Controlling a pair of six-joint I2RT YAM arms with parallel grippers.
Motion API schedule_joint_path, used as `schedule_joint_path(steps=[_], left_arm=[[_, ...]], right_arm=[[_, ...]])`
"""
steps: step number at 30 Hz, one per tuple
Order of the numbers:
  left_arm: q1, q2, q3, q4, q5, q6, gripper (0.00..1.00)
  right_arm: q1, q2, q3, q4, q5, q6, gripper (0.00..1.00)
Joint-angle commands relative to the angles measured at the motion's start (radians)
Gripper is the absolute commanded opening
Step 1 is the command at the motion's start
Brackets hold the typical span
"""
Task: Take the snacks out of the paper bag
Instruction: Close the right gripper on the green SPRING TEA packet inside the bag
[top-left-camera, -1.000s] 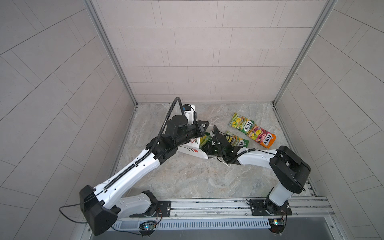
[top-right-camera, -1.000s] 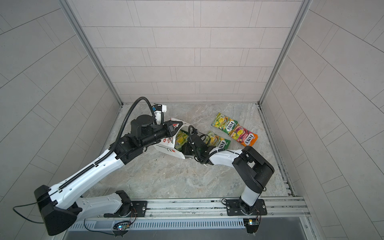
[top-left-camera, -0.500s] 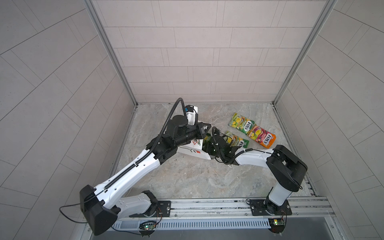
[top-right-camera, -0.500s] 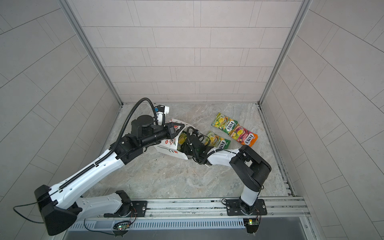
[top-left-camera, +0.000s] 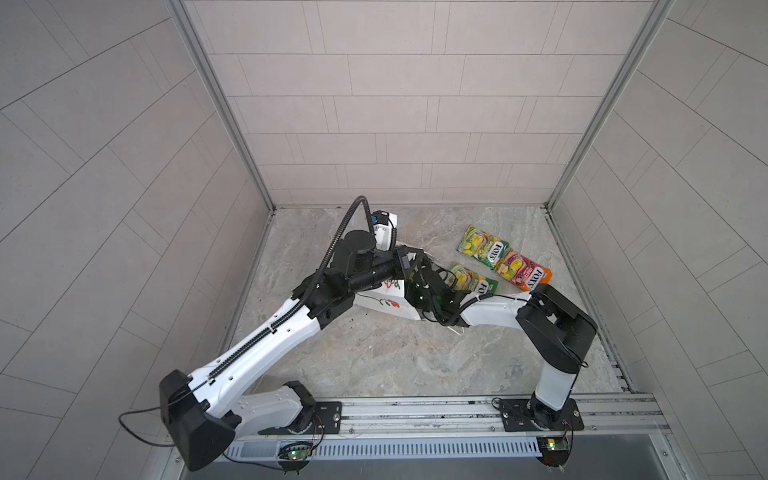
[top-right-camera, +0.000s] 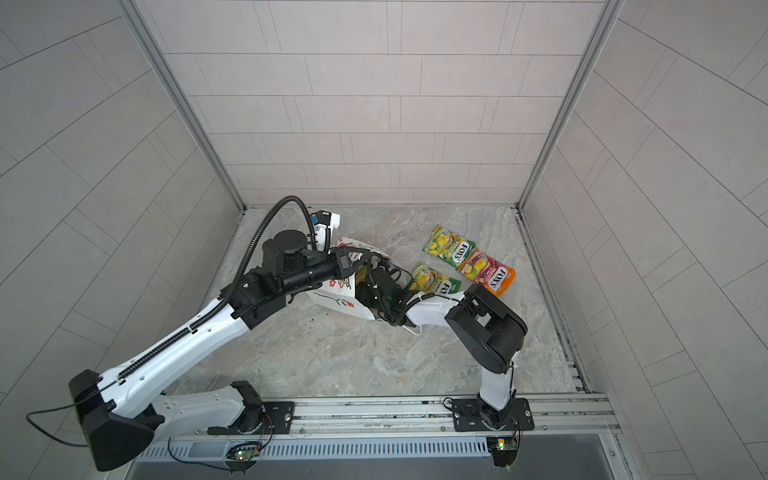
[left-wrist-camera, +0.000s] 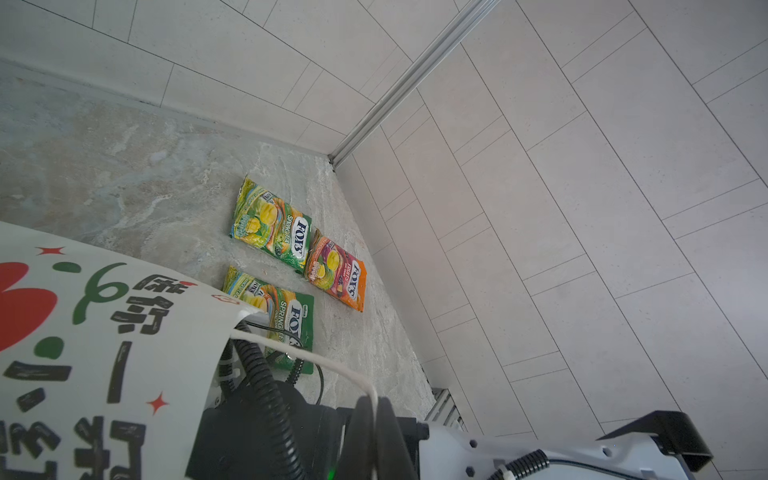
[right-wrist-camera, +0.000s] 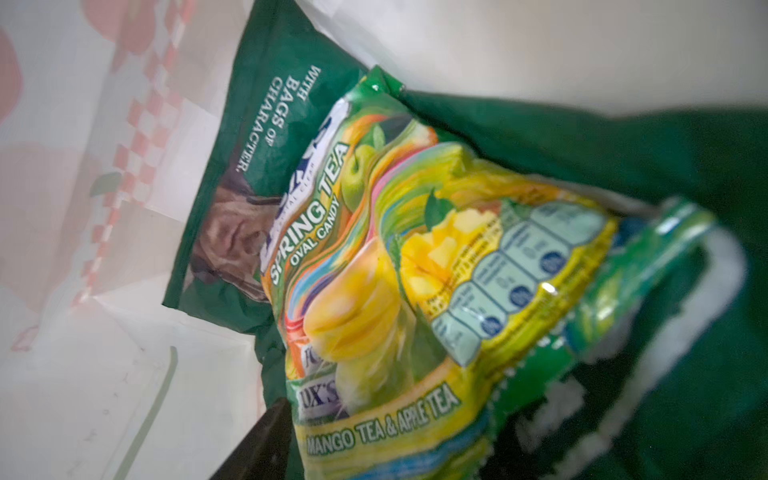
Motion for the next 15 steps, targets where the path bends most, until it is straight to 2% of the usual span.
schedule_joint_path(steps=[1, 3, 6, 12, 13, 15], left_arm=[[-0.001, -0.008, 0.011, 0.068, 0.061, -0.009, 0.0], [-0.001, -0.01, 0.011, 0.071, 0.072, -0.014, 0.0], [-0.001, -0.015, 0.009, 0.069, 0.083, -0.015, 0.0], [-0.001, -0.044, 0.002, -0.003, 0.011, 0.024, 0.0], [-0.001, -0.052, 0.002, -0.029, -0.017, 0.035, 0.0], [-0.001, -0.066, 0.004, -0.08, -0.077, 0.06, 0.0]], right_arm=[[0.001, 0.029, 0.015, 0.087, -0.025, 0.02, 0.61], [-0.001, 0.041, 0.016, 0.117, -0.03, 0.027, 0.59], [-0.003, 0.059, 0.017, 0.163, -0.052, 0.032, 0.51], [-0.009, 0.039, -0.012, 0.218, -0.079, 0.018, 0.05], [-0.012, 0.028, -0.022, 0.22, -0.08, 0.014, 0.0], [-0.019, 0.005, -0.044, 0.226, -0.09, 0.007, 0.0]])
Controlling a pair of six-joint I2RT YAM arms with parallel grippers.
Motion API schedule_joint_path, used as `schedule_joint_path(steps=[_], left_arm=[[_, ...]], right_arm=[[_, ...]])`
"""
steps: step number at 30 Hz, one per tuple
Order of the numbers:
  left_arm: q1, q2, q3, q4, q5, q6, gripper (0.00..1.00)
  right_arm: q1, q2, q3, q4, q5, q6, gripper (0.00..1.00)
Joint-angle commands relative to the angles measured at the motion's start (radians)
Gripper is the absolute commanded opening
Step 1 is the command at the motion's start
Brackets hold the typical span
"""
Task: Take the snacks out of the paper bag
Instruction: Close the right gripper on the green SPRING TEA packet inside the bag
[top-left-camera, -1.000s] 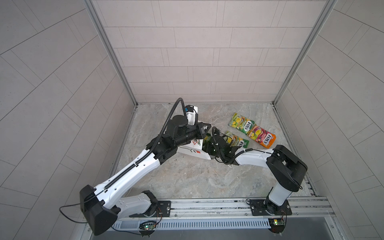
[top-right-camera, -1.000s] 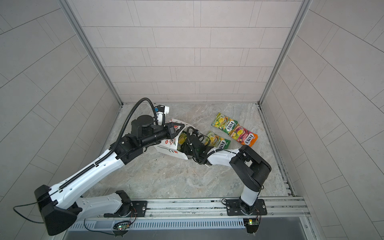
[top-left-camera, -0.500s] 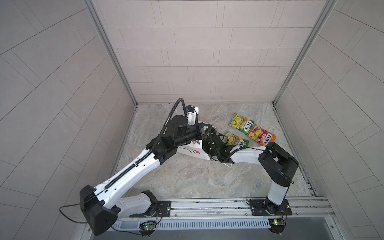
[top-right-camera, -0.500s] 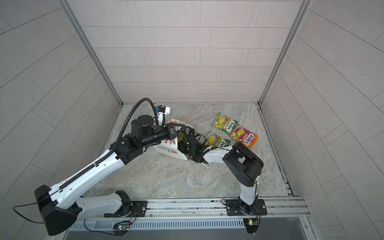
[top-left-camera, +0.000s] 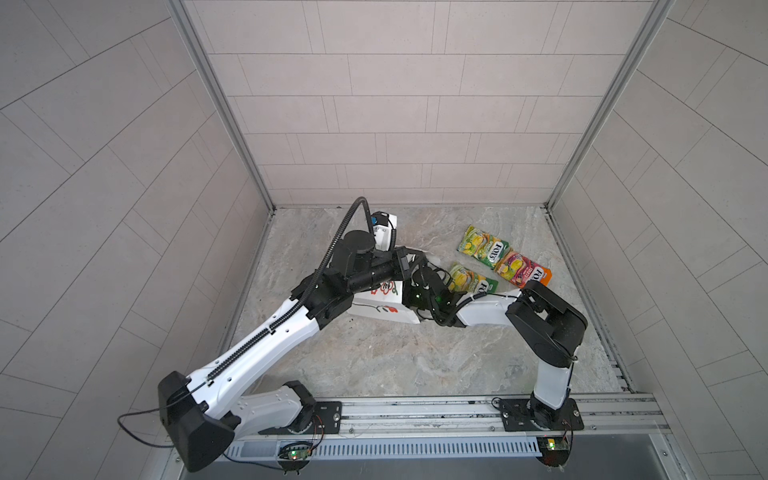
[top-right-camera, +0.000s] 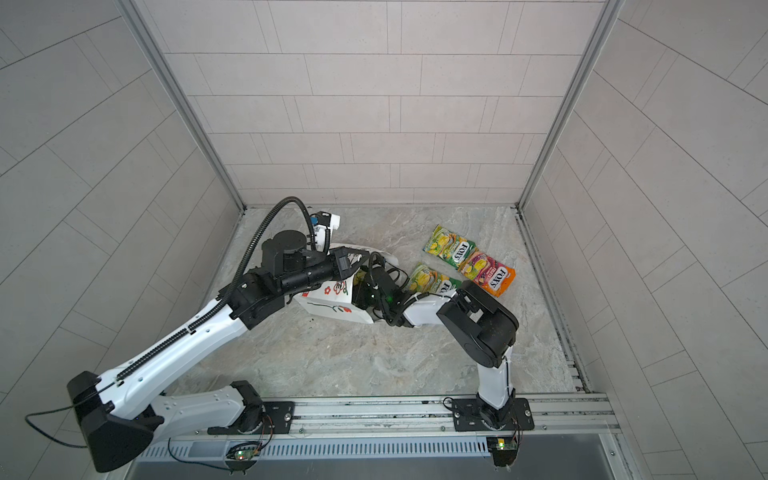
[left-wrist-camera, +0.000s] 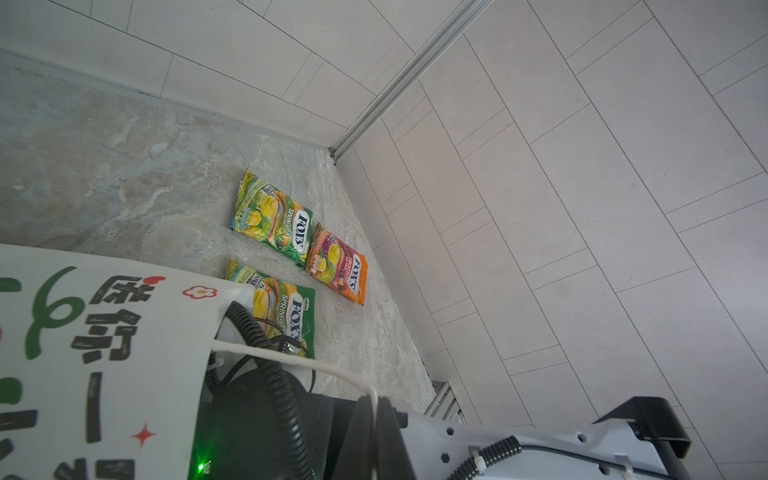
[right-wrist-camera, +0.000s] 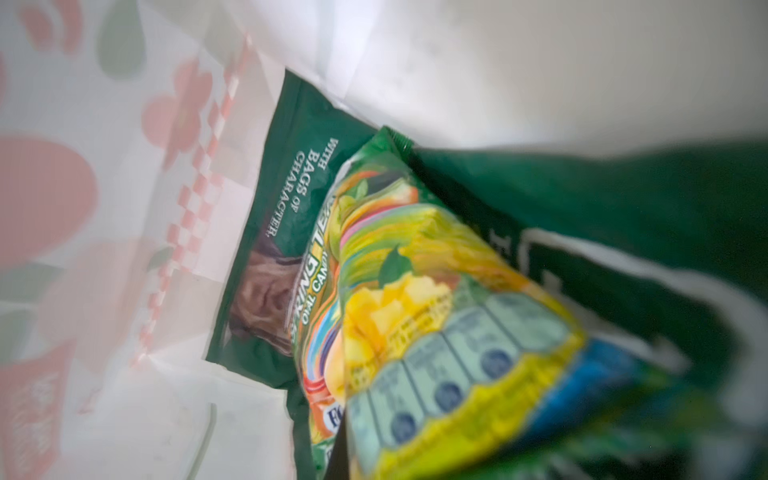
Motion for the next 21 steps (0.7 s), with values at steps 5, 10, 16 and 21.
schedule_joint_path(steps=[5, 10, 16, 21], left_arm=[[-0.003, -0.084, 0.004, -0.151, -0.208, 0.106, 0.0], [-0.002, -0.11, 0.004, -0.222, -0.311, 0.145, 0.0], [-0.002, -0.127, 0.0, -0.249, -0.363, 0.171, 0.0], [-0.003, -0.128, 0.007, -0.275, -0.406, 0.174, 0.0]], right_arm=[[-0.044, -0.123, -0.079, 0.039, -0.075, -0.017, 0.0], [-0.074, -0.202, -0.114, -0.006, -0.158, -0.029, 0.0], [-0.089, -0.275, -0.13, -0.083, -0.211, -0.08, 0.0], [-0.095, -0.328, -0.131, -0.132, -0.229, -0.125, 0.0]])
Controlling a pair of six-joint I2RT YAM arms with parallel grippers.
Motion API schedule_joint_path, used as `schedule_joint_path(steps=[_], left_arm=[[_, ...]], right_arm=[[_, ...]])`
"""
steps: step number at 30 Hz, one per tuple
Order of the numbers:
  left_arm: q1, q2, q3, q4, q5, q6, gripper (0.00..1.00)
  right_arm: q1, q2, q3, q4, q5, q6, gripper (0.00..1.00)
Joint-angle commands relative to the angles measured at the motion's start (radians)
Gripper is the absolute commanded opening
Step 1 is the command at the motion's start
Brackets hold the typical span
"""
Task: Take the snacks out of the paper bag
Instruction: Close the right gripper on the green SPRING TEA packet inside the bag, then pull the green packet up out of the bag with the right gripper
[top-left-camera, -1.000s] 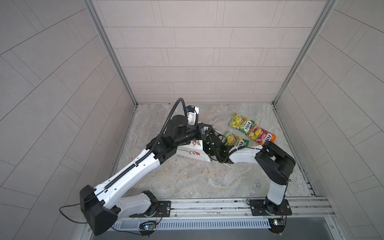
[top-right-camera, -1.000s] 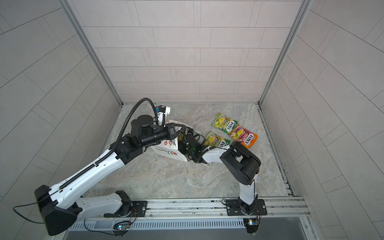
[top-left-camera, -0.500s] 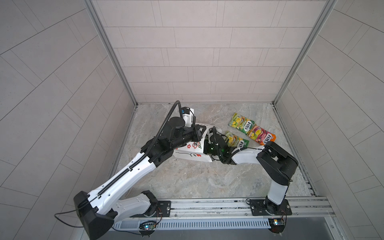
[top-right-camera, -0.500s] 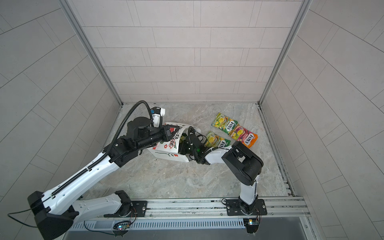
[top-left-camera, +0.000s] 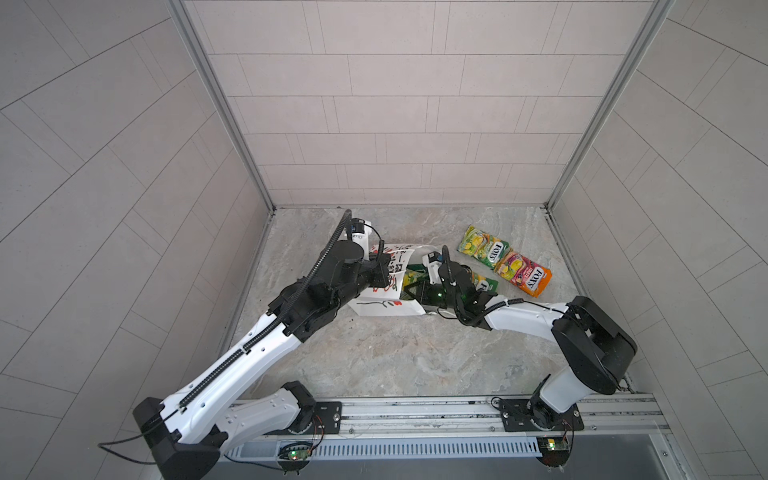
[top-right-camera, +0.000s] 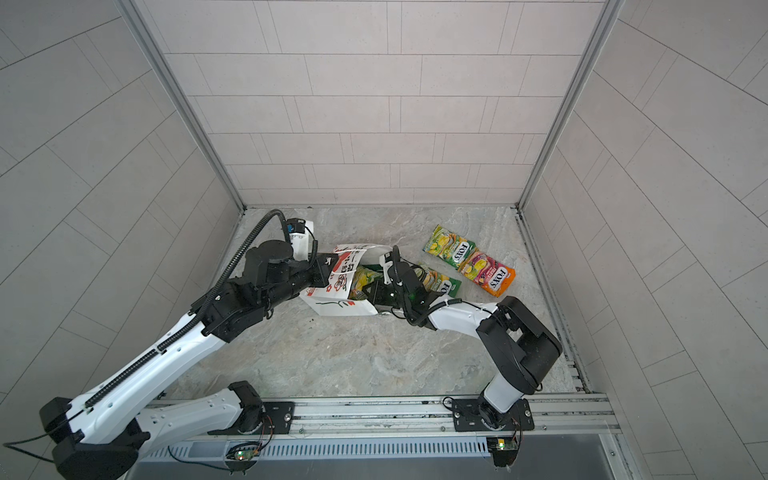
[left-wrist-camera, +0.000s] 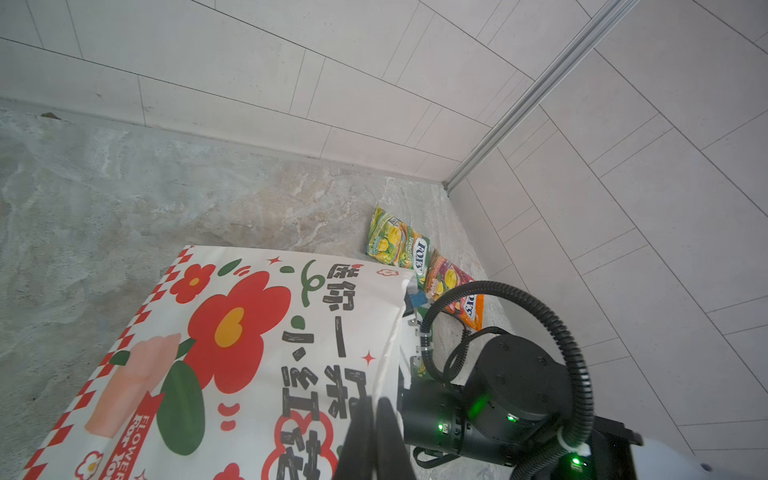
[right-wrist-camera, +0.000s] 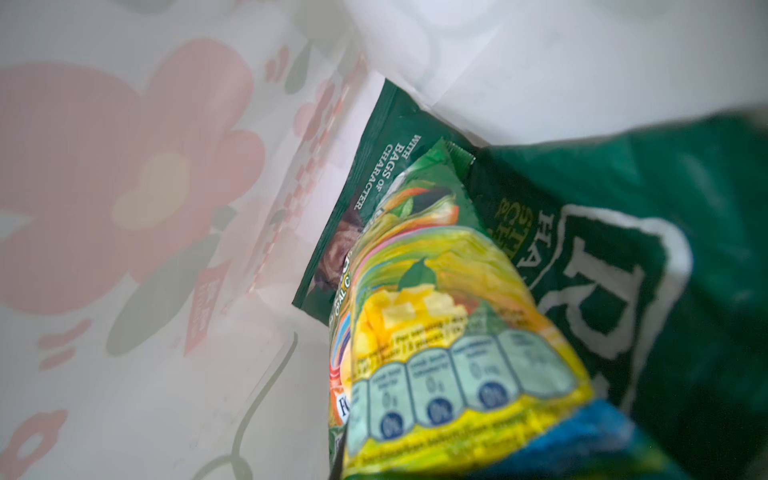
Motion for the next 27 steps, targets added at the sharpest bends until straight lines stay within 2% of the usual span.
schedule_joint_path(steps=[1, 11, 15, 27], left_arm=[[-0.003, -0.019, 0.009, -0.039, -0.065, 0.023, 0.0], [-0.002, -0.021, 0.007, -0.06, -0.113, 0.013, 0.0], [-0.003, -0.019, 0.007, -0.051, -0.098, 0.014, 0.0], [-0.002, -0.002, 0.01, -0.025, -0.027, 0.023, 0.0]], right_arm=[[-0.007, -0.066, 0.001, -0.043, -0.019, -0.054, 0.0], [-0.01, -0.23, -0.053, -0.111, 0.017, -0.139, 0.0], [-0.027, -0.3, -0.111, -0.064, 0.057, -0.124, 0.0], [-0.144, -0.384, -0.133, -0.065, -0.078, -0.075, 0.0]])
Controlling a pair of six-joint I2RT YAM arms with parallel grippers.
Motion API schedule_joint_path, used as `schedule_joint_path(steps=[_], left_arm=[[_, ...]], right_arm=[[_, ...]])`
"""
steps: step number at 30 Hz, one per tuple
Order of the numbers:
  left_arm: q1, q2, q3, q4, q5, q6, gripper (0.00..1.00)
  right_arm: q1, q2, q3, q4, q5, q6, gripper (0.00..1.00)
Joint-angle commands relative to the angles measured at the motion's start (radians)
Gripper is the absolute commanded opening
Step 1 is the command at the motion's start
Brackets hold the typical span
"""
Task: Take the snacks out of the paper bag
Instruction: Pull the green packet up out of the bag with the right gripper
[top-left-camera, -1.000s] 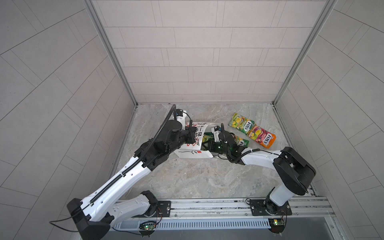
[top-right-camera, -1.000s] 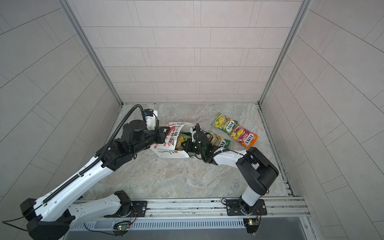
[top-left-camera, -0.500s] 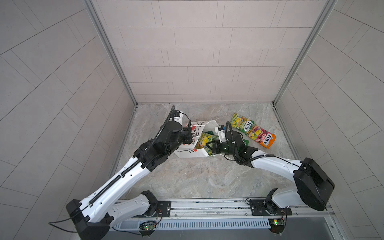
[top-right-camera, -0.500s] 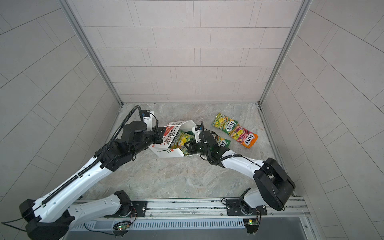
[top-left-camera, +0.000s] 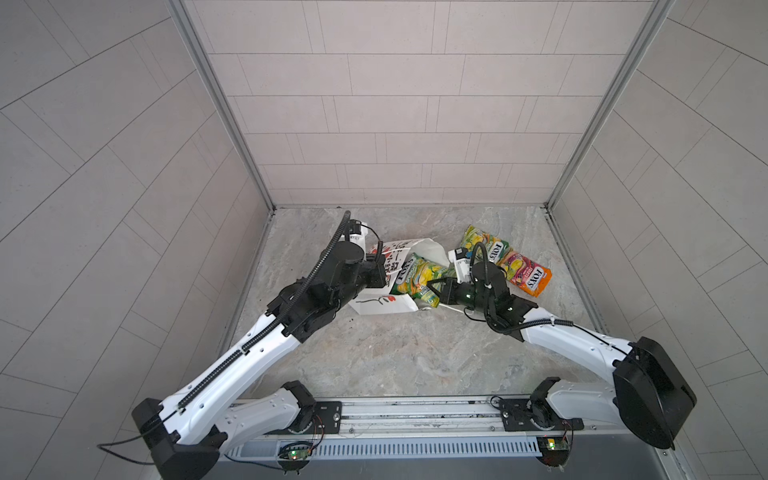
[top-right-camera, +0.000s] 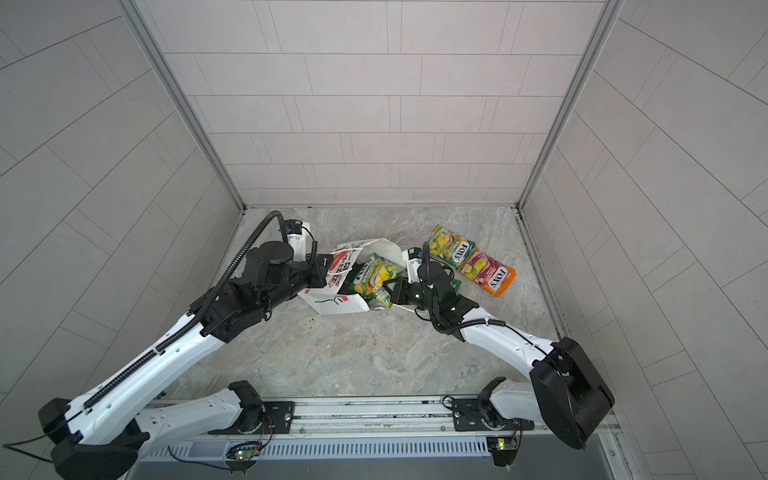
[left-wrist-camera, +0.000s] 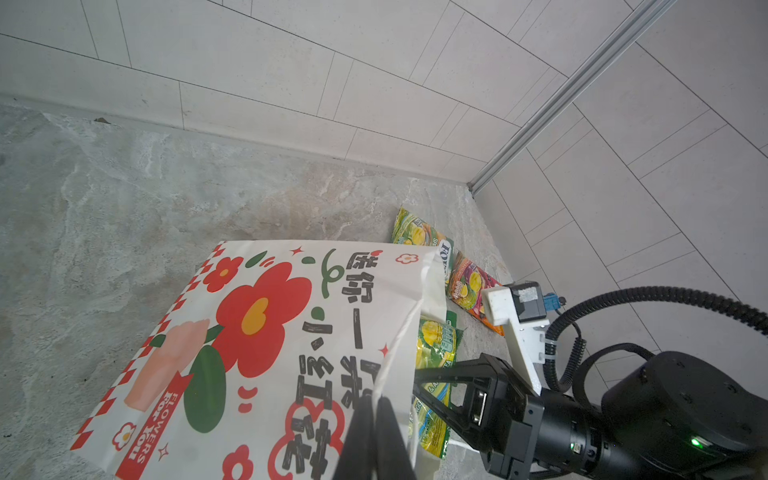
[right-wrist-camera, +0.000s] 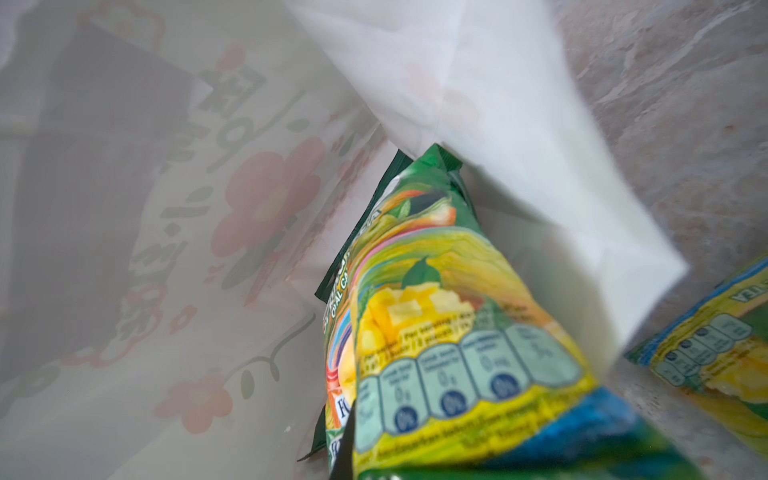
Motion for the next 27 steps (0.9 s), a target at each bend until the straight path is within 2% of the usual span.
schedule_joint_path(steps=[1, 8, 13, 19, 22, 27], left_arm=[[-0.002, 0.002, 0.01, 0.012, 0.014, 0.019, 0.0], [-0.003, 0.014, 0.01, 0.026, 0.048, 0.025, 0.0], [-0.003, 0.025, 0.015, 0.033, 0.084, 0.028, 0.0], [-0.002, 0.019, 0.011, 0.026, 0.072, 0.031, 0.0], [-0.003, 0.013, 0.009, 0.02, 0.062, 0.032, 0.0], [-0.003, 0.009, 0.008, 0.018, 0.061, 0.033, 0.0]], right_arm=[[-0.036, -0.054, -0.002, 0.062, -0.054, 0.029, 0.0], [-0.063, -0.109, 0.012, 0.066, -0.14, 0.04, 0.0], [-0.068, -0.163, 0.014, 0.068, -0.136, 0.043, 0.0], [-0.098, -0.256, 0.006, 0.033, -0.118, 0.043, 0.0], [-0.118, -0.316, 0.019, -0.038, -0.109, 0.02, 0.0], [-0.158, -0.432, 0.071, -0.26, -0.031, -0.094, 0.0]])
